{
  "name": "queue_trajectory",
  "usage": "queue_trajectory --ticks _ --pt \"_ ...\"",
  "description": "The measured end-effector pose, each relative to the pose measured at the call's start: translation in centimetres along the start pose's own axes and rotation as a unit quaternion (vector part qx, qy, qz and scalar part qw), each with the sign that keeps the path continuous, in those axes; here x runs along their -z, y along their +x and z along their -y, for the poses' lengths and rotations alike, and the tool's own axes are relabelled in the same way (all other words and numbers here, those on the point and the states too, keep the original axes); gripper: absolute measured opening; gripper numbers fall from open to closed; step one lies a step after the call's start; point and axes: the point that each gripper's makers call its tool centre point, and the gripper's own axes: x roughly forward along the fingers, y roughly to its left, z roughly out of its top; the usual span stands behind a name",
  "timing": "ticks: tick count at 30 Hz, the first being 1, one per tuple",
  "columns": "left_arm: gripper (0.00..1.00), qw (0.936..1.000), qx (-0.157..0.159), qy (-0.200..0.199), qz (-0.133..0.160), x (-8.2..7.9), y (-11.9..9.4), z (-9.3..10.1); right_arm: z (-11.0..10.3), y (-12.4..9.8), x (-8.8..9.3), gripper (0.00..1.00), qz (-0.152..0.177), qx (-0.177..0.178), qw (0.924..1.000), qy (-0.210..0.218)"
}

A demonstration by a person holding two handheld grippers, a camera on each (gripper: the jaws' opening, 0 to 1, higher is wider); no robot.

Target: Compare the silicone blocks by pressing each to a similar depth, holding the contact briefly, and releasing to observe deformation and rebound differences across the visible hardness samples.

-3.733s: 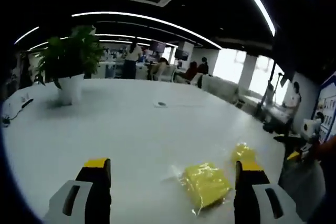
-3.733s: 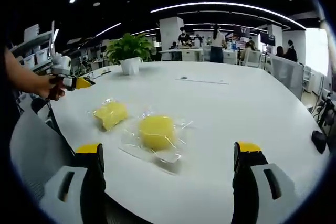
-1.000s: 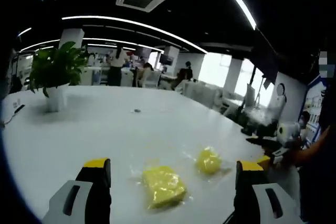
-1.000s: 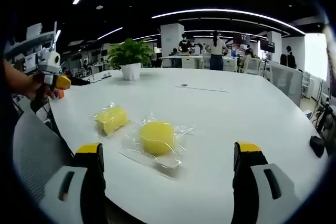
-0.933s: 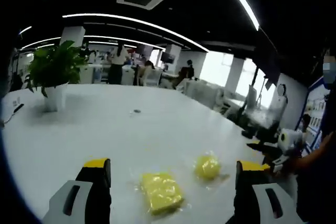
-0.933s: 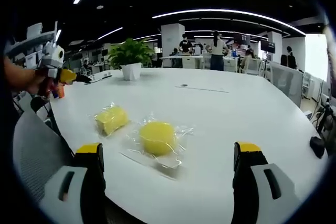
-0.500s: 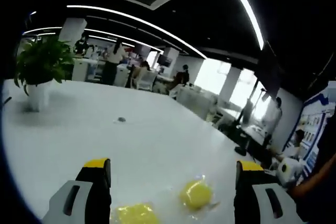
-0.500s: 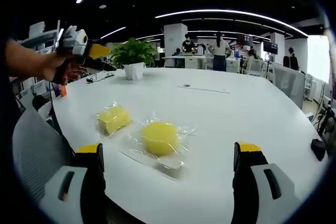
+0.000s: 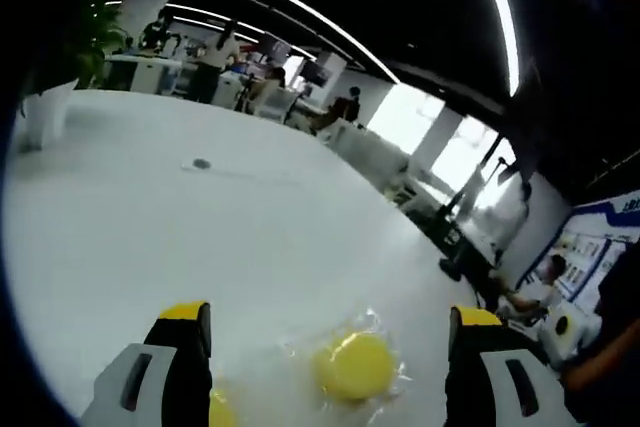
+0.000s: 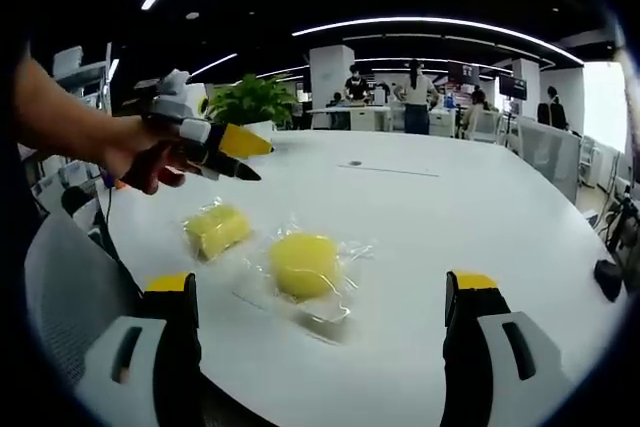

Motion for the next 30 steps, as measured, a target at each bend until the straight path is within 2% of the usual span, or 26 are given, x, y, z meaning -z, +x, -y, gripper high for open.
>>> queue_trajectory --ticks 2,4,5,10,14,17,18,20,22,24,27,28,30 --pt "1.0 0.9997 -0.005 -0.014 -0.022 1.1 1.0 -0.2 0.0 0.0 -0.1 0.96 0.001 0.0 1.0 -0.001" --pt "1.0 0.9994 -0.002 -0.028 -0.022 1.4 1.9 -0.1 0.1 0.0 0.0 0.96 0.0 0.001 1.0 0.003" --pt "1.0 0.9984 -0.003 -0.046 -0.035 1.9 2.0 0.1 0.2 0.0 0.0 0.96 0.001 0.002 1.0 0.004" --pt "1.0 0.995 -0.002 -0.081 -0.059 3.2 3.2 -0.1 0.3 0.0 0.0 0.96 0.001 0.006 0.9999 0.009" --pt "0.95 0.9911 -0.001 -0.119 -0.06 3.4 3.5 -0.5 0.2 0.0 -0.1 0.96 0.002 0.005 0.9999 0.01" --pt "0.83 0.9832 -0.007 -0.172 -0.061 3.6 3.7 -0.9 0.1 0.1 0.0 0.96 0.0 0.002 1.0 0.007" --pt "0.82 0.9806 0.004 -0.187 -0.059 3.6 3.9 -0.7 0.0 0.1 0.0 0.96 0.0 0.001 1.0 0.006" --pt "0.76 0.9793 0.008 -0.191 -0.066 4.0 4.3 -0.9 0.0 0.1 0.1 0.96 -0.003 0.002 1.0 0.005" --pt "0.69 0.9787 0.0 -0.192 -0.072 4.5 4.4 -1.4 0.1 0.1 0.1 0.96 -0.003 0.005 1.0 0.008" --pt "0.56 0.9733 -0.003 -0.215 -0.08 5.0 4.4 -1.7 0.1 0.1 0.3 0.96 -0.007 0.004 0.9999 0.01" --pt "0.47 0.9691 -0.016 -0.235 -0.072 5.2 4.5 -2.3 -0.2 0.2 0.3 0.96 -0.007 -0.003 0.9999 0.007" --pt "0.44 0.9653 -0.015 -0.251 -0.072 5.4 4.6 -2.5 -0.3 0.2 0.2 0.96 -0.006 -0.005 1.0 0.004" --pt "0.32 0.9648 -0.014 -0.249 -0.083 5.9 4.8 -2.6 -0.4 0.2 0.2 0.96 -0.005 -0.006 1.0 0.001"
